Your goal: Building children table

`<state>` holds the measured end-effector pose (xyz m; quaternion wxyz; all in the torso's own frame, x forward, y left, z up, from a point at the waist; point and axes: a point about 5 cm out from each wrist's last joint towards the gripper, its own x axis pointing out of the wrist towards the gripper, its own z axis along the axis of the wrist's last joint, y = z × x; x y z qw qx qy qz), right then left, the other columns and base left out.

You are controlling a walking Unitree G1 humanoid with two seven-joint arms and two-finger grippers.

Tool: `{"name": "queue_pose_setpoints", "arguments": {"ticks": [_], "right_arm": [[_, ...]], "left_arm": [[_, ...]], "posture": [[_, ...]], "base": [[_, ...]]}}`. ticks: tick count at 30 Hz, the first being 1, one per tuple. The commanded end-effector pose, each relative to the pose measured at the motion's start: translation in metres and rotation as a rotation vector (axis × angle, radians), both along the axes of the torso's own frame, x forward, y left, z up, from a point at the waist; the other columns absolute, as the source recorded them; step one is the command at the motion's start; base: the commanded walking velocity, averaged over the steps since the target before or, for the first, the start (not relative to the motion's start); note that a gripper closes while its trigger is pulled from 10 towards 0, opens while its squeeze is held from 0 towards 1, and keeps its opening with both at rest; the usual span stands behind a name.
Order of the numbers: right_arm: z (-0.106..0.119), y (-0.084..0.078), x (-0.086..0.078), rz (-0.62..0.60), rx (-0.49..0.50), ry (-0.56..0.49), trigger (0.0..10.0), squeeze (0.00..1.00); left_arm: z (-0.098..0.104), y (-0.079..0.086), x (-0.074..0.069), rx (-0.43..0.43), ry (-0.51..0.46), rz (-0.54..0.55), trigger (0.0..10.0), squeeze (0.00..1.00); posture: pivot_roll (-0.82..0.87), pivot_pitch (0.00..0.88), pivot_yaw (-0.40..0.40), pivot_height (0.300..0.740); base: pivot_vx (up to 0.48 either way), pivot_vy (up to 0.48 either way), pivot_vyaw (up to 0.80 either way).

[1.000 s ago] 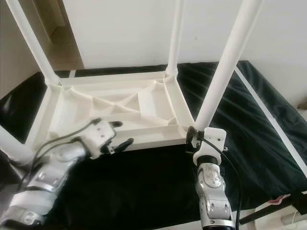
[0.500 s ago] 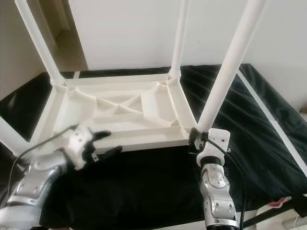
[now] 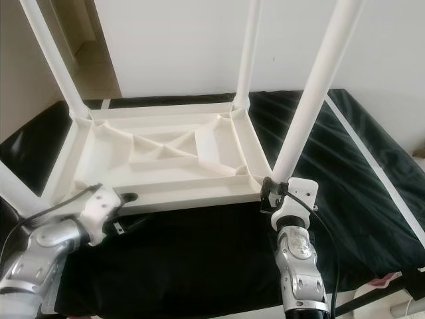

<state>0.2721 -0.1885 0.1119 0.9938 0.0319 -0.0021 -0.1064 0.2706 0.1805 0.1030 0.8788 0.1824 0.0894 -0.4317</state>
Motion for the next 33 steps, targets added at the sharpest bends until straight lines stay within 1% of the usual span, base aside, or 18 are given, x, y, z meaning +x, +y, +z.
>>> {"name": "queue_pose_setpoints", "arguments": {"ticks": [1, 4, 5, 6, 7, 10, 11, 12, 13, 15, 16, 19, 24, 26, 28, 29, 30, 33], "right_arm": [[-0.013, -0.017, -0.001, -0.038, 0.008, 0.074, 10.0, 0.00], [-0.012, -0.024, 0.005, -0.010, 0.020, 0.084, 10.0, 0.00], [-0.008, -0.030, 0.009, 0.007, 0.004, 0.082, 10.0, 0.00], [0.000, -0.040, 0.019, 0.032, -0.035, 0.071, 10.0, 0.00], [0.003, -0.045, 0.022, 0.040, -0.052, 0.065, 10.0, 0.00], [0.007, -0.050, 0.027, 0.048, -0.059, 0.061, 10.0, 0.00], [0.007, -0.050, 0.027, 0.048, -0.059, 0.061, 10.0, 0.00], [0.008, -0.051, 0.029, 0.047, -0.062, 0.054, 10.0, 0.00], [0.008, -0.051, 0.029, 0.047, -0.062, 0.054, 10.0, 0.00], [0.012, -0.048, 0.030, 0.046, -0.067, 0.019, 10.0, 0.00], [0.012, -0.048, 0.030, 0.046, -0.067, 0.019, 10.0, 0.00], [0.013, -0.035, 0.028, 0.054, -0.063, -0.041, 10.0, 0.00], [0.010, -0.028, 0.021, -0.017, -0.035, -0.081, 10.0, 0.00], [0.007, -0.024, 0.016, -0.027, -0.029, -0.089, 10.0, 0.00], [0.007, -0.024, 0.016, -0.027, -0.029, -0.089, 10.0, 0.00], [0.005, -0.024, 0.014, -0.041, -0.023, -0.088, 10.0, 0.00], [-0.003, -0.022, 0.009, -0.054, 0.011, -0.067, 10.0, 0.00], [-0.003, -0.022, 0.009, -0.054, 0.011, -0.067, 10.0, 0.00]], "left_arm": [[-0.013, -0.004, -0.012, 0.023, 0.084, -0.057, 10.0, 0.00], [-0.012, -0.012, -0.019, 0.010, 0.102, -0.112, 10.0, 0.00], [-0.008, -0.020, -0.022, -0.033, 0.111, -0.141, 10.0, 0.00], [0.004, -0.040, -0.030, -0.145, 0.129, -0.218, 10.0, 0.00], [0.010, -0.051, -0.035, -0.201, 0.138, -0.261, 10.0, 0.00], [0.019, -0.065, -0.042, -0.276, 0.143, -0.331, 10.0, 0.00], [0.019, -0.065, -0.042, -0.276, 0.143, -0.331, 10.0, 0.00], [0.025, -0.072, -0.043, -0.335, 0.145, -0.342, 10.0, 0.00], [0.025, -0.072, -0.043, -0.335, 0.145, -0.342, 10.0, 0.00], [0.035, -0.081, -0.043, -0.450, 0.134, -0.330, 10.0, 0.00], [0.035, -0.081, -0.043, -0.450, 0.134, -0.330, 10.0, 0.00], [0.041, -0.088, -0.043, -0.527, 0.077, -0.267, 10.0, 0.00], [0.041, -0.085, -0.050, -0.534, 0.112, -0.263, 10.0, 0.00], [0.035, -0.079, -0.061, -0.449, 0.146, -0.275, 10.0, 0.00], [0.035, -0.079, -0.061, -0.449, 0.146, -0.275, 10.0, 0.00], [0.033, -0.076, -0.067, -0.403, 0.144, -0.295, 10.0, 0.00], [0.032, -0.061, -0.081, -0.348, 0.163, -0.319, 10.0, 0.00], [0.032, -0.061, -0.081, -0.348, 0.163, -0.319, 10.0, 0.00]], "posture": [[-0.02, 0.000, -0.017, 0.740], [-0.02, 0.000, -0.012, 0.740], [-0.02, 0.000, -0.009, 0.740], [-0.02, 0.000, -0.005, 0.740], [-0.02, 0.000, -0.005, 0.740], [-0.02, 0.000, -0.005, 0.740], [-0.02, 0.000, -0.005, 0.740], [-0.01, 0.000, -0.005, 0.740], [-0.01, 0.000, -0.005, 0.740], [0.00, 0.000, -0.008, 0.740], [0.00, 0.000, -0.008, 0.740], [0.01, 0.000, -0.013, 0.740], [0.02, 0.008, -0.019, 0.740], [0.02, 0.015, -0.020, 0.740], [0.02, 0.015, -0.020, 0.740], [0.03, 0.018, -0.021, 0.740], [0.04, 0.025, -0.024, 0.740], [0.04, 0.025, -0.024, 0.740]], "base": [[0.000, 0.000, 0.00], [0.000, 0.000, 0.00], [0.000, 0.000, 0.00], [0.000, 0.000, 0.00], [0.000, 0.000, 0.00], [0.000, 0.000, 0.00], [0.000, 0.000, 0.00], [0.000, 0.000, 0.00], [0.000, 0.000, 0.00], [0.000, 0.000, 0.00], [0.000, 0.000, 0.00], [0.000, 0.000, 0.00], [0.000, 0.000, 0.00], [0.000, 0.000, 0.00], [0.000, 0.000, 0.00], [0.000, 0.000, 0.00], [0.000, 0.000, 0.00], [0.000, 0.000, 0.00]]}}
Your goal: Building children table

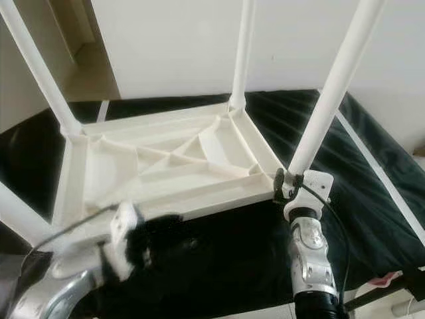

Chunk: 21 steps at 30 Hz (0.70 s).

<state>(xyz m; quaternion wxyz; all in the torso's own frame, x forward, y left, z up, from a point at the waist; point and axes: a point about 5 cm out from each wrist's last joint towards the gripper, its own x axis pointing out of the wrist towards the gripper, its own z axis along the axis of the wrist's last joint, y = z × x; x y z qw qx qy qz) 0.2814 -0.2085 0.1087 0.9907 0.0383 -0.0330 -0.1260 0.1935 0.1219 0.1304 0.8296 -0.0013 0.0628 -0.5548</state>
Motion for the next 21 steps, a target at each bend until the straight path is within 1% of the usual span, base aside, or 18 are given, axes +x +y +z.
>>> {"name": "queue_pose_setpoints", "arguments": {"ticks": [1, 2, 3, 5, 6, 7, 8, 9, 10, 11, 12, 13, 15, 16, 17, 19, 20, 21], "right_arm": [[0.001, -0.002, -0.001, -0.012, 0.005, -0.005, 10.0, 0.00], [-0.002, -0.001, -0.002, -0.010, 0.013, 0.003, 10.0, 0.00], [-0.004, -0.003, -0.002, -0.012, 0.017, 0.012, 10.0, 0.00], [-0.004, -0.003, -0.002, -0.012, 0.017, 0.012, 10.0, 0.00], [-0.005, -0.005, -0.002, -0.015, 0.017, 0.016, 10.0, 0.00], [-0.005, -0.005, -0.002, -0.015, 0.017, 0.016, 10.0, 0.00], [-0.003, -0.010, 0.001, -0.024, 0.009, 0.014, 10.0, 0.00], [-0.003, -0.010, 0.001, -0.024, 0.009, 0.014, 10.0, 0.00], [-0.002, -0.015, 0.002, -0.031, -0.002, 0.013, 10.0, 0.00], [-0.002, -0.015, 0.002, -0.031, -0.002, 0.013, 10.0, 0.00], [-0.001, -0.019, 0.003, -0.039, -0.016, 0.012, 10.0, 0.00], [0.000, -0.023, 0.004, -0.046, -0.024, 0.012, 10.0, 0.00], [0.000, -0.026, 0.004, -0.057, -0.032, 0.012, 10.0, 0.00], [0.000, -0.027, 0.004, -0.060, -0.034, 0.012, 10.0, 0.00], [0.000, -0.027, 0.004, -0.060, -0.034, 0.012, 10.0, 0.00], [0.000, -0.029, 0.004, -0.067, -0.044, 0.013, 10.0, 0.00], [0.000, -0.029, 0.004, -0.067, -0.044, 0.013, 10.0, 0.00], [0.000, -0.030, 0.004, -0.069, -0.046, 0.013, 10.0, 0.00]], "left_arm": [[0.005, -0.002, -0.003, -0.004, -0.017, -0.079, 10.0, 0.00], [0.006, 0.004, -0.008, 0.014, -0.013, -0.087, 10.0, 0.00], [0.002, 0.020, -0.012, 0.072, 0.017, -0.085, 10.0, 0.00], [0.002, 0.020, -0.012, 0.072, 0.017, -0.085, 10.0, 0.00], [-0.001, 0.031, -0.014, 0.112, 0.038, -0.082, 10.0, 0.00], [-0.001, 0.031, -0.014, 0.112, 0.038, -0.082, 10.0, 0.00], [-0.004, 0.052, -0.013, 0.183, 0.067, -0.042, 10.0, 0.00], [-0.004, 0.052, -0.013, 0.183, 0.067, -0.042, 10.0, 0.00], [-0.007, 0.076, -0.011, 0.254, 0.092, 0.021, 10.0, 0.00], [-0.007, 0.076, -0.011, 0.254, 0.092, 0.021, 10.0, 0.00], [-0.009, 0.099, -0.009, 0.335, 0.105, 0.088, 10.0, 0.00], [-0.008, 0.119, -0.008, 0.388, 0.119, 0.150, 10.0, 0.00], [-0.005, 0.143, -0.008, 0.438, 0.123, 0.232, 10.0, 0.00], [-0.003, 0.149, -0.008, 0.447, 0.124, 0.252, 10.0, 0.00], [-0.003, 0.149, -0.008, 0.447, 0.124, 0.252, 10.0, 0.00], [0.001, 0.169, -0.008, 0.482, 0.125, 0.340, 10.0, 0.00], [0.001, 0.169, -0.008, 0.482, 0.125, 0.340, 10.0, 0.00], [0.003, 0.180, -0.009, 0.501, 0.129, 0.382, 10.0, 0.00]], "posture": [[0.04, 0.025, -0.024, 0.740], [0.04, 0.025, -0.024, 0.740], [0.05, 0.032, -0.032, 0.740], [0.05, 0.032, -0.032, 0.740], [0.05, 0.032, -0.032, 0.740], [0.05, 0.032, -0.032, 0.740], [0.06, 0.036, -0.036, 0.740], [0.06, 0.036, -0.036, 0.740], [0.07, 0.037, -0.043, 0.740], [0.07, 0.037, -0.043, 0.740], [0.08, 0.038, -0.045, 0.740], [0.08, 0.038, -0.046, 0.740], [0.08, 0.037, -0.047, 0.740], [0.08, 0.037, -0.047, 0.740], [0.08, 0.037, -0.047, 0.740], [0.08, 0.036, -0.046, 0.740], [0.08, 0.036, -0.046, 0.740], [0.09, 0.037, -0.043, 0.740]], "base": [[0.000, 0.000, 0.00], [0.000, 0.000, 0.00], [0.000, 0.000, 0.00], [0.000, 0.000, 0.00], [0.000, 0.000, 0.00], [0.000, 0.000, 0.00], [0.000, 0.000, 0.00], [0.000, 0.000, 0.00], [0.000, 0.000, 0.00], [0.000, 0.000, 0.00], [0.000, 0.000, 0.00], [0.000, 0.000, 0.00], [0.000, 0.000, 0.00], [0.000, 0.000, 0.00], [0.000, 0.000, 0.00], [0.000, 0.000, 0.00], [0.000, 0.000, 0.00], [0.000, 0.000, 0.00]]}}
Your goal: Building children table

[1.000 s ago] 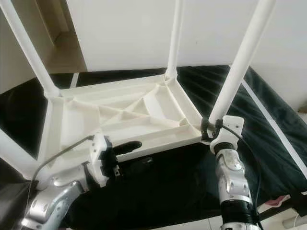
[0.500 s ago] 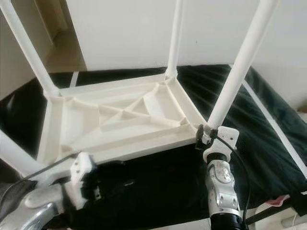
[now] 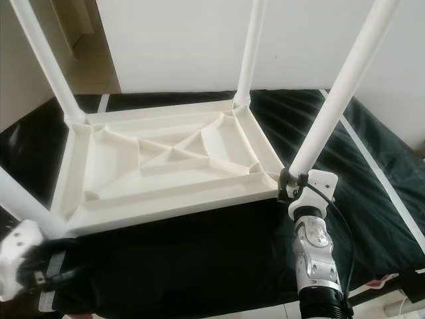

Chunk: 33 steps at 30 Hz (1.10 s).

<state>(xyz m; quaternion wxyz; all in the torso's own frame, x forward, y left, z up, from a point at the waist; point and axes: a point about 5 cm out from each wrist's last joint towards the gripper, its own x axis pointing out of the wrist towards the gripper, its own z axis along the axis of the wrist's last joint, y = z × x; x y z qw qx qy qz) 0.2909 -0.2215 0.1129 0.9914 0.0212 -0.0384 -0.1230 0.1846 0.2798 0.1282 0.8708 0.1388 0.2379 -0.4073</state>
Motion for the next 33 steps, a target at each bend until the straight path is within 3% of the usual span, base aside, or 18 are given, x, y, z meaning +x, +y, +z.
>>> {"name": "queue_pose_setpoints", "arguments": {"ticks": [1, 2, 4, 5, 6, 10, 12, 15, 16, 19, 22, 23, 27, 28, 31, 33], "right_arm": [[-0.004, -0.017, -0.005, -0.074, -0.011, 0.018, 10.0, 0.00], [-0.004, -0.018, -0.005, -0.077, -0.012, 0.018, 10.0, 0.00], [-0.004, -0.018, -0.005, -0.077, -0.012, 0.018, 10.0, 0.00], [-0.005, -0.019, -0.005, -0.080, -0.013, 0.018, 10.0, 0.00], [-0.005, -0.019, -0.005, -0.080, -0.013, 0.018, 10.0, 0.00], [-0.007, -0.018, -0.004, -0.060, -0.018, 0.029, 10.0, 0.00], [-0.008, -0.014, -0.003, -0.031, -0.014, 0.034, 10.0, 0.00], [-0.008, -0.013, -0.002, -0.025, -0.014, 0.035, 10.0, 0.00], [-0.008, -0.009, -0.001, 0.008, -0.016, 0.041, 10.0, 0.00], [-0.009, -0.005, 0.000, 0.032, -0.019, 0.045, 10.0, 0.00], [-0.015, 0.003, 0.003, 0.040, -0.013, 0.086, 10.0, 0.00], [-0.015, 0.003, 0.003, 0.040, -0.013, 0.086, 10.0, 0.00], [-0.017, 0.015, 0.002, 0.063, 0.019, 0.084, 10.0, 0.00], [-0.017, 0.015, 0.002, 0.063, 0.019, 0.084, 10.0, 0.00], [-0.005, 0.027, -0.002, 0.050, 0.084, -0.020, 10.0, 0.00], [-0.001, 0.029, -0.003, 0.044, 0.100, -0.045, 10.0, 0.00]], "left_arm": [[0.006, 0.022, 0.000, 0.059, -0.018, 0.099, 10.0, 0.00], [0.007, 0.030, -0.001, 0.074, -0.020, 0.129, 10.0, 0.00], [0.007, 0.030, -0.001, 0.074, -0.020, 0.129, 10.0, 0.00], [0.012, 0.049, -0.003, 0.100, -0.030, 0.199, 10.0, 0.00], [0.012, 0.049, -0.003, 0.100, -0.030, 0.199, 10.0, 0.00], [0.021, 0.087, -0.006, 0.129, -0.052, 0.335, 10.0, 0.00], [0.029, 0.104, 0.001, 0.110, -0.112, 0.442, 10.0, 0.00], [0.030, 0.106, 0.002, 0.104, -0.120, 0.453, 10.0, 0.00], [0.036, 0.110, 0.010, 0.107, -0.192, 0.494, 10.0, 0.00], [0.040, 0.113, 0.016, 0.107, -0.245, 0.525, 10.0, 0.00], [0.048, 0.111, 0.047, 0.056, -0.405, 0.632, 10.0, 0.00], [0.048, 0.111, 0.047, 0.056, -0.405, 0.632, 10.0, 0.00], [0.051, 0.099, 0.071, -0.027, -0.479, 0.643, 10.0, 0.00], [0.051, 0.099, 0.071, -0.027, -0.479, 0.643, 10.0, 0.00], [0.050, 0.077, 0.096, -0.129, -0.505, 0.618, 10.0, 0.00], [0.050, 0.070, 0.103, -0.156, -0.511, 0.608, 10.0, 0.00]], "posture": [[0.09, 0.037, -0.043, 0.740], [0.09, 0.037, -0.041, 0.740], [0.09, 0.037, -0.041, 0.740], [0.09, 0.039, -0.040, 0.740], [0.09, 0.039, -0.040, 0.740], [0.09, 0.040, -0.040, 0.740], [0.09, 0.040, -0.041, 0.740], [0.09, 0.040, -0.041, 0.740], [0.09, 0.037, -0.042, 0.740], [0.09, 0.037, -0.042, 0.740], [0.09, 0.034, -0.047, 0.740], [0.09, 0.034, -0.047, 0.740], [0.08, 0.032, -0.046, 0.740], [0.08, 0.032, -0.046, 0.740], [0.06, 0.030, -0.033, 0.740], [0.06, 0.030, -0.033, 0.740]], "base": [[0.000, 0.000, 0.00], [0.000, 0.000, 0.00], [0.000, 0.000, 0.00], [0.000, 0.000, 0.00], [0.000, 0.000, 0.00], [0.000, 0.000, 0.00], [0.000, 0.000, 0.00], [0.000, 0.000, 0.00], [0.000, 0.000, 0.00], [0.000, 0.000, 0.00], [0.000, 0.000, 0.00], [0.000, 0.000, 0.00], [0.000, 0.000, 0.00], [0.000, 0.000, 0.00], [0.000, 0.000, 0.00], [0.000, 0.000, 0.00]]}}
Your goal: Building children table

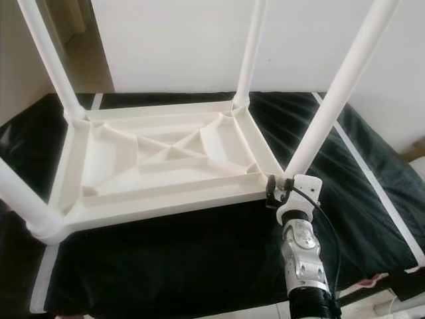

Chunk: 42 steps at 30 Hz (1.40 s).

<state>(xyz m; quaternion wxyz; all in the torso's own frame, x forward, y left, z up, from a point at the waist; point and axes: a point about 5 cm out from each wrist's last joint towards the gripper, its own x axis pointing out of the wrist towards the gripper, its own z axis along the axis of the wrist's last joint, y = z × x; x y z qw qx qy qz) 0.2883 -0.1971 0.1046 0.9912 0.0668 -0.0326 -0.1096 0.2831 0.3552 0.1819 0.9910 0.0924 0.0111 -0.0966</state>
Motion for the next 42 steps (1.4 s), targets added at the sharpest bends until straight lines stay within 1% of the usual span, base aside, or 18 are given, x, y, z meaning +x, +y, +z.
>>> {"name": "queue_pose_setpoints", "arguments": {"ticks": [1, 3, 8, 12, 13, 18, 19, 21, 22, 24, 25, 27, 28, 29, 34, 35, 36, 42], "right_arm": [[0.007, 0.008, -0.002, 0.011, 0.023, -0.047, 10.0, 0.00], [0.004, 0.014, -0.005, 0.023, 0.031, -0.025, 10.0, 0.00], [-0.002, 0.021, -0.009, 0.051, 0.038, 0.010, 10.0, 0.00], [-0.010, 0.029, -0.019, 0.096, 0.031, 0.044, 10.0, 0.00], [-0.010, 0.029, -0.019, 0.096, 0.031, 0.044, 10.0, 0.00], [-0.006, 0.026, -0.025, 0.097, -0.030, 0.021, 10.0, 0.00], [-0.006, 0.026, -0.025, 0.097, -0.030, 0.021, 10.0, 0.00], [-0.005, 0.024, -0.030, 0.100, -0.115, 0.010, 10.0, 0.00], [-0.005, 0.024, -0.030, 0.100, -0.115, 0.010, 10.0, 0.00], [-0.011, 0.018, -0.038, 0.059, -0.115, 0.036, 10.0, 0.00], [-0.011, 0.018, -0.038, 0.059, -0.115, 0.036, 10.0, 0.00], [-0.023, 0.011, -0.046, -0.005, -0.086, 0.106, 10.0, 0.00], [-0.023, 0.011, -0.046, -0.005, -0.086, 0.106, 10.0, 0.00], [-0.030, 0.009, -0.048, -0.036, -0.079, 0.151, 10.0, 0.00], [-0.031, 0.011, -0.044, -0.046, -0.062, 0.165, 10.0, 0.00], [-0.030, 0.012, -0.040, -0.045, -0.045, 0.162, 10.0, 0.00], [-0.029, 0.013, -0.039, -0.048, -0.042, 0.160, 10.0, 0.00], [-0.027, 0.010, -0.030, -0.056, -0.039, 0.162, 10.0, 0.00]], "left_arm": [[-0.005, -0.013, 0.012, -0.034, -0.016, -0.024, 10.0, 0.00], [-0.008, -0.024, 0.023, -0.060, -0.030, -0.030, 10.0, 0.00], [-0.013, -0.036, 0.036, -0.087, -0.040, -0.022, 10.0, 0.00], [-0.014, -0.050, 0.052, -0.221, -0.093, 0.014, 10.0, 0.00], [-0.014, -0.050, 0.052, -0.221, -0.093, 0.014, 10.0, 0.00], [-0.023, -0.075, 0.060, -0.295, -0.074, -0.106, 10.0, 0.00], [-0.023, -0.075, 0.060, -0.295, -0.074, -0.106, 10.0, 0.00], [-0.031, -0.086, 0.061, -0.253, -0.049, -0.128, 10.0, 0.00], [-0.031, -0.086, 0.061, -0.253, -0.049, -0.128, 10.0, 0.00], [-0.035, -0.100, 0.062, -0.287, -0.048, -0.187, 10.0, 0.00], [-0.035, -0.100, 0.062, -0.287, -0.048, -0.187, 10.0, 0.00], [-0.039, -0.118, 0.061, -0.291, -0.038, -0.296, 10.0, 0.00], [-0.039, -0.118, 0.061, -0.291, -0.038, -0.296, 10.0, 0.00], [-0.042, -0.129, 0.058, -0.298, -0.022, -0.378, 10.0, 0.00], [-0.044, -0.140, 0.052, -0.326, 0.001, -0.489, 10.0, 0.00], [-0.047, -0.150, 0.042, -0.343, 0.038, -0.617, 10.0, 0.00], [-0.049, -0.153, 0.038, -0.344, 0.051, -0.661, 10.0, 0.00], [-0.052, -0.171, 0.021, -0.355, 0.088, -0.819, 10.0, 0.00]], "posture": [[0.05, 0.027, -0.032, 0.740], [0.05, 0.028, -0.031, 0.740], [0.05, 0.027, -0.033, 0.740], [0.02, 0.023, -0.037, 0.740], [0.02, 0.023, -0.037, 0.740], [0.02, 0.023, -0.037, 0.740], [0.02, 0.023, -0.037, 0.740], [0.01, 0.022, -0.036, 0.740], [0.01, 0.022, -0.036, 0.740], [0.01, 0.024, -0.038, 0.740], [0.01, 0.024, -0.038, 0.740], [0.01, 0.027, -0.035, 0.740], [0.01, 0.027, -0.035, 0.740], [0.01, 0.030, -0.031, 0.740], [0.01, 0.034, -0.028, 0.740], [0.00, 0.033, -0.026, 0.740], [0.00, 0.033, -0.026, 0.740], [0.01, 0.032, -0.025, 0.740]], "base": [[0.000, 0.000, 0.00], [0.000, 0.000, 0.00], [0.000, 0.000, 0.00], [0.000, 0.000, 0.00], [0.000, 0.000, 0.00], [0.000, 0.000, 0.00], [0.000, 0.000, 0.00], [0.000, 0.000, 0.00], [0.000, 0.000, 0.00], [0.000, 0.000, 0.00], [0.000, 0.000, 0.00], [0.000, 0.000, 0.00], [0.000, 0.000, 0.00], [0.000, 0.000, 0.00], [0.000, 0.000, 0.00], [0.000, 0.000, 0.00], [0.000, 0.000, 0.00], [0.000, 0.000, 0.00]]}}
